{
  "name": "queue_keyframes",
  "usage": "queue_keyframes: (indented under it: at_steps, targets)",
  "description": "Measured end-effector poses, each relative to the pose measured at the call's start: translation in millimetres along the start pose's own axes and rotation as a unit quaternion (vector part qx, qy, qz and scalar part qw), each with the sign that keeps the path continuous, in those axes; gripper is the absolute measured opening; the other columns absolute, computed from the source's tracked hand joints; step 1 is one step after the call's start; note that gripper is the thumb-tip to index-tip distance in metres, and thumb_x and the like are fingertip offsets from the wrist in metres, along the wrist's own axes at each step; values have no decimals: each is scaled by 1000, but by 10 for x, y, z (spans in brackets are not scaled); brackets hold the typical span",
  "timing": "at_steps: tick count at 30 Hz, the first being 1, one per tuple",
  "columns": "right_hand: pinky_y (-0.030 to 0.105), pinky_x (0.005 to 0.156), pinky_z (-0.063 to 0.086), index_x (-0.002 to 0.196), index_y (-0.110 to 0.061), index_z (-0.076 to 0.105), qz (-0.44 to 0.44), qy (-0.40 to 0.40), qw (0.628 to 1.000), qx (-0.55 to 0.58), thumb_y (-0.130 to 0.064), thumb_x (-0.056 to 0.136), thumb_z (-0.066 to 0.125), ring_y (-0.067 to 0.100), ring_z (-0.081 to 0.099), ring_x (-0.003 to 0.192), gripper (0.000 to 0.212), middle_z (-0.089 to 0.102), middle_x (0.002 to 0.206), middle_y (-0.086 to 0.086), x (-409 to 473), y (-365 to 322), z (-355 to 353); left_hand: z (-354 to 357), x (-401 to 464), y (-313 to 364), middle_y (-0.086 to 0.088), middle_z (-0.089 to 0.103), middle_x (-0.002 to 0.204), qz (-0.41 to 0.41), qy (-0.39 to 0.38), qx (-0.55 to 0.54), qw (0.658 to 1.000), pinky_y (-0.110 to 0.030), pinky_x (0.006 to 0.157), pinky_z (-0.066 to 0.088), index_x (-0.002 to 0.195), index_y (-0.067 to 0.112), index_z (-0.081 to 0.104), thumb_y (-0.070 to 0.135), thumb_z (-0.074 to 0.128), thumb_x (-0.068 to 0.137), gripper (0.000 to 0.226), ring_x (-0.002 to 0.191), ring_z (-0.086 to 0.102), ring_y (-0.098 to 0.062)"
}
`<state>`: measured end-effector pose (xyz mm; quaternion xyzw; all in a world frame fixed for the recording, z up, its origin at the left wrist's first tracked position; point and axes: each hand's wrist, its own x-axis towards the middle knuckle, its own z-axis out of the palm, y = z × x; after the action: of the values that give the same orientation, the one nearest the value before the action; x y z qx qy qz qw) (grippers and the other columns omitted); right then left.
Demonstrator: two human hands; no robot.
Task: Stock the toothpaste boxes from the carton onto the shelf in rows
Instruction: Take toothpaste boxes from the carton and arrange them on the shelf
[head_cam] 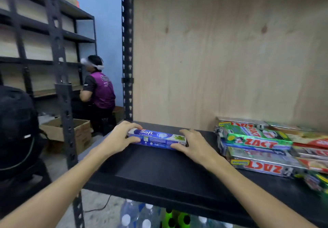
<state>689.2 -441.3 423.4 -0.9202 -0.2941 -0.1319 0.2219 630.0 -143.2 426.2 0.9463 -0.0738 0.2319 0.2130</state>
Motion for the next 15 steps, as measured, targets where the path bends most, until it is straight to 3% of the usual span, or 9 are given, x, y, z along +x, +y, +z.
queue_keyframes:
  at_steps: [2,4,6,9,11,15]
  targets:
    - [41,100,47,131,-20,54,12,5,999,30,-69,83,62,29,57,121,69,60,129,7,276,35,138,73,209,-208,-3,64,113,-38,5,10,999,-23,91,40,123,30,65,28,76,87,38,104,54,-14]
    - [38,101,46,135,-18,51,13,10,999,48,-62,87,64,27,56,123,67,58,132,8,533,54,260,145,416,-390,-9,64,115,-79,18,12,997,-23,86,38,126,28,64,29,76,87,41,101,56,-18]
    - [33,106,40,150,-15,36,4,21,998,65,-52,92,66,26,48,131,75,47,144,10,746,61,359,223,621,-532,-11,65,121,-107,42,5,993,-26,90,42,129,20,62,27,78,85,47,104,59,-21]
    - [28,97,37,157,-20,12,-8,47,991,121,-41,93,70,25,48,130,88,36,146,10,1003,89,473,294,889,-675,-8,67,116,-157,79,-28,984,-24,82,43,126,8,61,25,84,81,53,96,60,-17]
    - [27,95,36,152,-24,13,-7,69,987,147,-35,92,72,23,49,125,85,35,142,7,1132,131,545,338,1031,-761,-5,65,105,-186,94,-36,977,-21,76,40,119,6,63,27,85,79,50,89,58,-14]
    - [38,93,46,124,-30,21,-16,101,984,147,-31,87,77,19,51,106,67,44,123,1,1285,232,658,444,1114,-853,-2,65,94,-184,120,-24,975,-22,73,37,109,8,68,30,82,82,37,87,59,-17]
